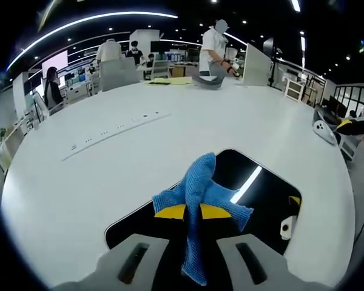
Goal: Wipe the mirror surface with the cleaning cloth until all visible marks leave the cleaned area.
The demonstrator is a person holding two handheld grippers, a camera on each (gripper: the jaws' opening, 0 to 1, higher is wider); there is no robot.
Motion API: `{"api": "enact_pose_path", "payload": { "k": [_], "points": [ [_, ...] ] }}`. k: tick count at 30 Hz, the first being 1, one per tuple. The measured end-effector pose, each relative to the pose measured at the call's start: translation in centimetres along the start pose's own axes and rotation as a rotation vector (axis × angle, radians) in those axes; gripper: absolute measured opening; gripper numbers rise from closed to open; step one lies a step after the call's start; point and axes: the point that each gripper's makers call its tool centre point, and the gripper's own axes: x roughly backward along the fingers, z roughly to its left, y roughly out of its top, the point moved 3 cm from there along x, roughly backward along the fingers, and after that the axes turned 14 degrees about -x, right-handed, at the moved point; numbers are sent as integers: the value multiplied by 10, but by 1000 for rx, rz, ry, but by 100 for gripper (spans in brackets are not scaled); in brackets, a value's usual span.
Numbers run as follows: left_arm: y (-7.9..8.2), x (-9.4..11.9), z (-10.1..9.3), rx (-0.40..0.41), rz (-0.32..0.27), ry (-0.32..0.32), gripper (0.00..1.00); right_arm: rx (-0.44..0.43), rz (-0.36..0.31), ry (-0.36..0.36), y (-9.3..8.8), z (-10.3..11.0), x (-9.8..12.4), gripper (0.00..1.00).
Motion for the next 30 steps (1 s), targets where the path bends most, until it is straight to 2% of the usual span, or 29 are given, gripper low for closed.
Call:
{"api": "enact_pose_path", "payload": {
  "k": [20,30],
  "points": [
    [0,-4,16,30,-10,25,4,-6,1,-4,0,-3,-2,99],
    [2,-4,18,17,-7,33,4,-3,11,-1,-3,-4,-4,99]
  ]
}}
